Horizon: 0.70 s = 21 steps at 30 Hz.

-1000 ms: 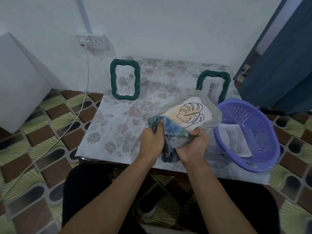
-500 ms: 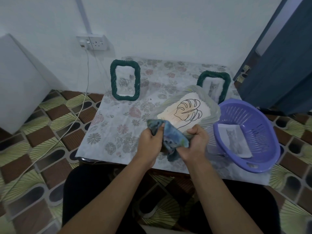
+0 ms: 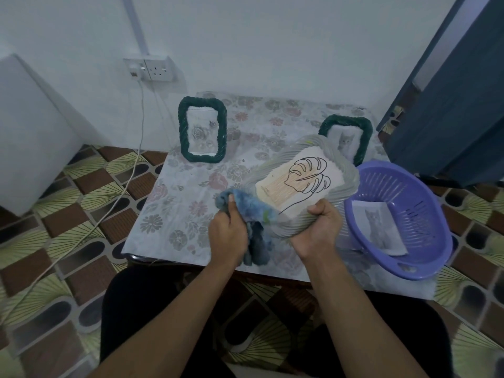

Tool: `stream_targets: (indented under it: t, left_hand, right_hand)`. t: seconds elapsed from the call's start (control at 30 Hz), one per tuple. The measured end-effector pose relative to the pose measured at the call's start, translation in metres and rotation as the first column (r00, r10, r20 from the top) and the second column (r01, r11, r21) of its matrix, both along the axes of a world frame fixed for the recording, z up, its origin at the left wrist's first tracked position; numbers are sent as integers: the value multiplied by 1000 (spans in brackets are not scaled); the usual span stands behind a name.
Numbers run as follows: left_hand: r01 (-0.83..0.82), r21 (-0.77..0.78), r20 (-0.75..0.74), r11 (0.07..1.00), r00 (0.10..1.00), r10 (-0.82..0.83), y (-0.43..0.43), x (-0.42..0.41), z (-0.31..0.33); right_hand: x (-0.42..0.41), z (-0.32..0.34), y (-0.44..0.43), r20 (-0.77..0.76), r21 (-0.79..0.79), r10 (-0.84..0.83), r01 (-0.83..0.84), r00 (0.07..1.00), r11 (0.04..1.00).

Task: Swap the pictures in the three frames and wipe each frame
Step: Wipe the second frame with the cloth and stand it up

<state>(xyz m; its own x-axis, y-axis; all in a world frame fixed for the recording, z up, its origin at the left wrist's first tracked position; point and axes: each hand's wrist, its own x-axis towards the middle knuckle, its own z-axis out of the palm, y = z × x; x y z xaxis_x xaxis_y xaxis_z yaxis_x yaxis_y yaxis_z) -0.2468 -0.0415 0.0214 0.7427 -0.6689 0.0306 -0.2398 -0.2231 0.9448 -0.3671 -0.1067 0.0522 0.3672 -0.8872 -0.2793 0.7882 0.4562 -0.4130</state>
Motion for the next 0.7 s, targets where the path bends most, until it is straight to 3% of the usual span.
stream_targets:
  t: [0.1,0.27,0.5,0.7]
  left_hand:
    - [-42,-8,-150,999,988,41,2,19,-2]
    - [142,-189,-408,972,888,-210,1,37,3]
    - [519,-203,-210,830,805,-555,-1,27,-2]
    - [261,-156,-97,953,956,-278,-11,18,7]
  right_hand:
    - [-5,6,-3,-22,-19,-55,54,998,998]
    - [-9,13,-1,-36,-29,-66,65,997,997]
    - [4,5,1,33,-90,0,3,999,996]
    - [4,1,6,81,-100,53,-45,995,994]
